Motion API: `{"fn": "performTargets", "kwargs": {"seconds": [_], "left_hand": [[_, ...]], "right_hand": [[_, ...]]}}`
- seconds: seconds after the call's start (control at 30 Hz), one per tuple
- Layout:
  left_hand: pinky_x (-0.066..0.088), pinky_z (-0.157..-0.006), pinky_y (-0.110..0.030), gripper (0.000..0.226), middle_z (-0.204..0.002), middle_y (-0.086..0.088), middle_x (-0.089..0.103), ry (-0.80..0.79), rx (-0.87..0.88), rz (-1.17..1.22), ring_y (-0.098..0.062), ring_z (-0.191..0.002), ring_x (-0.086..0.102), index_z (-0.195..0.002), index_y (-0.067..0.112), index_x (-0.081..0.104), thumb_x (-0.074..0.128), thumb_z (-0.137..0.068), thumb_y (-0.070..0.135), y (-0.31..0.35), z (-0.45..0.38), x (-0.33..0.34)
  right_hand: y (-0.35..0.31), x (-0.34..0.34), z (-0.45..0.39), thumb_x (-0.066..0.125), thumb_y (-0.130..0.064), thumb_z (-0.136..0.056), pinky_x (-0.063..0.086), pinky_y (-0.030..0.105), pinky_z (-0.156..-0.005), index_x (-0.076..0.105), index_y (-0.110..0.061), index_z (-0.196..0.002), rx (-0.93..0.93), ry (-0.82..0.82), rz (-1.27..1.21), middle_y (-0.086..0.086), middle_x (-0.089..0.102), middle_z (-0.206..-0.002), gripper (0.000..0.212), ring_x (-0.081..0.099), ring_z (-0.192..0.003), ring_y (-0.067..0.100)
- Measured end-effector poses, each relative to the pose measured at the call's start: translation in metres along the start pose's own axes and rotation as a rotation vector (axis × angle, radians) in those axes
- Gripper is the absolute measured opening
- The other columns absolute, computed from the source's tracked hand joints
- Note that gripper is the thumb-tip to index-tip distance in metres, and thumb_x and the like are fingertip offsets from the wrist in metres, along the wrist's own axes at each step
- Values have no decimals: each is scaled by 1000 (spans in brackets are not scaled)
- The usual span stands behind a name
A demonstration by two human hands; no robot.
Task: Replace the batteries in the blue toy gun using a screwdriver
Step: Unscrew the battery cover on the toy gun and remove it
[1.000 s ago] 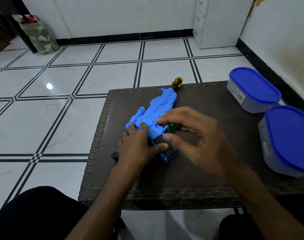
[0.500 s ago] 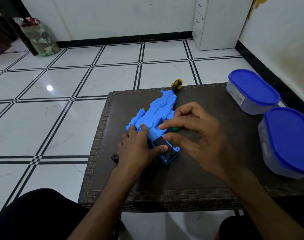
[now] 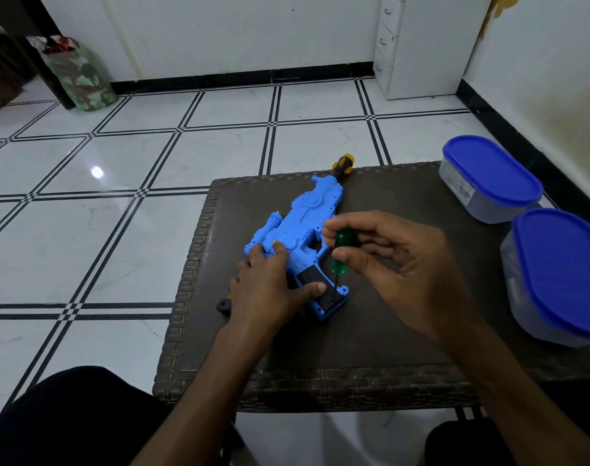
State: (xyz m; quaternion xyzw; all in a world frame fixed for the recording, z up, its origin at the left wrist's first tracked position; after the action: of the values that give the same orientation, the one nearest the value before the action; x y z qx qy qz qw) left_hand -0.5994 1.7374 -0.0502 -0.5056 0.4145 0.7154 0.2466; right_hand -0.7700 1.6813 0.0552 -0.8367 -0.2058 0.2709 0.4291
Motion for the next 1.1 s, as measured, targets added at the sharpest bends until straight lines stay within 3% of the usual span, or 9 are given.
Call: {"fn": "performTargets", "kwargs": {"seconds": [0.57, 0.73, 0.8, 0.87, 1.03, 1.1], "left_hand": [[40, -103, -50, 101, -150, -14, 32, 11, 10, -2, -33, -132, 37, -148, 19, 30, 60, -70, 75, 2, 3, -2], [42, -100, -50, 100, -146, -16, 36, -14, -15, 21, -35, -129, 40, -144, 22, 36, 50, -63, 80, 1, 3, -2], [41, -100, -50, 101, -147, -15, 35, -29, -18, 22, -36, -129, 40, -143, 25, 38, 44, -58, 80, 3, 5, -3], [41, -101, -50, 99, -149, -13, 31, -23, -22, 25, -35, -129, 40, -145, 25, 34, 52, -64, 79, 2, 4, -3], [38, -106, -50, 102, -156, -15, 22, -20, -19, -7, -35, -135, 35, -151, 22, 24, 59, -72, 75, 2, 3, 0], [38, -106, -51, 101, -156, -15, 22, -36, -33, -7, -36, -136, 34, -151, 22, 25, 59, -71, 75, 1, 3, 1]], "right_hand": [[-2, 4, 2, 68, 4, -88, 55, 22, -91, 66, -10, -119, 16, -42, -11, -3, 73, -113, 34, 69, -108, 4], [-9, 10, 1, 71, 0, -85, 54, 24, -92, 73, -11, -107, -66, -88, 82, -4, 69, -120, 25, 64, -116, 9], [-10, 10, -2, 79, -12, -81, 52, 22, -87, 75, -15, -100, -76, -70, 124, 0, 63, -111, 20, 64, -105, 14], [-9, 8, -5, 81, -11, -80, 51, 21, -81, 75, -15, -94, -83, -30, 139, 2, 59, -100, 16, 63, -93, 15], [-7, 9, -7, 68, 3, -88, 53, 20, -90, 67, -18, -117, -26, -90, 75, -9, 71, -110, 36, 67, -107, 7], [-9, 10, -6, 62, 6, -88, 54, 22, -92, 69, -14, -115, -39, -109, 84, -8, 72, -113, 35, 66, -111, 5]]}}
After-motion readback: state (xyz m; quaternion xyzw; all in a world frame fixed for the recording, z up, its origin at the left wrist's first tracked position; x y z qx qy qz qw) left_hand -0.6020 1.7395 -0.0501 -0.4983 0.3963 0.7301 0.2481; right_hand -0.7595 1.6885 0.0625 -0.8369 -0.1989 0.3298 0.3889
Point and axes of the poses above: each hand's wrist, its own z-axis away from the middle knuckle, its own x-axis out of the palm, y = z × x, the point moved 7 cm from there along -z, towards the middle knuckle
